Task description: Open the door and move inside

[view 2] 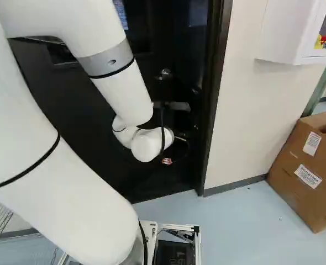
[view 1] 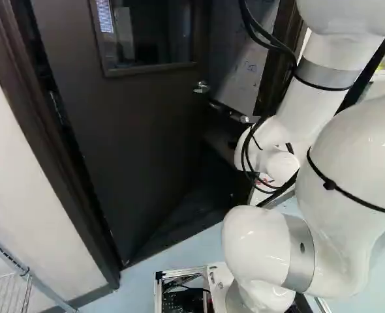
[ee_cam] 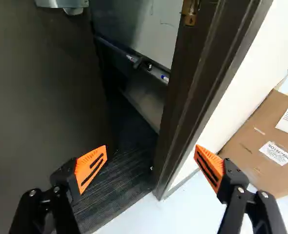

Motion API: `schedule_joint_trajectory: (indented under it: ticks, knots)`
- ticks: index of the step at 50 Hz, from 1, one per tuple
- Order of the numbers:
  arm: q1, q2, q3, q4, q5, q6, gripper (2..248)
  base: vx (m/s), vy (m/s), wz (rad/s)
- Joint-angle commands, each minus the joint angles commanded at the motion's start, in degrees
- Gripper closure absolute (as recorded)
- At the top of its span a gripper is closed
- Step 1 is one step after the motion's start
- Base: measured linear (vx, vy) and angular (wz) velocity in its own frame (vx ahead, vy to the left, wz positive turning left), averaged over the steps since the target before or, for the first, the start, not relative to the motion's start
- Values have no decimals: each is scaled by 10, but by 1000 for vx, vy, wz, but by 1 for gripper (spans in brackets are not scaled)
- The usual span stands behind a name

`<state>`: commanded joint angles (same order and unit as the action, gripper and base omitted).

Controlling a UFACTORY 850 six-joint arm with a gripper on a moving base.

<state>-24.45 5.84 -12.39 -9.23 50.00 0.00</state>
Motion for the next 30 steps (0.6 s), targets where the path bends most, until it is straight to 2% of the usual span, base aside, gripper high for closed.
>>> schedule_joint_trajectory:
  ticks: [30]
  knots:
    - [0,0,0,0,0,0,3,114,50,-240]
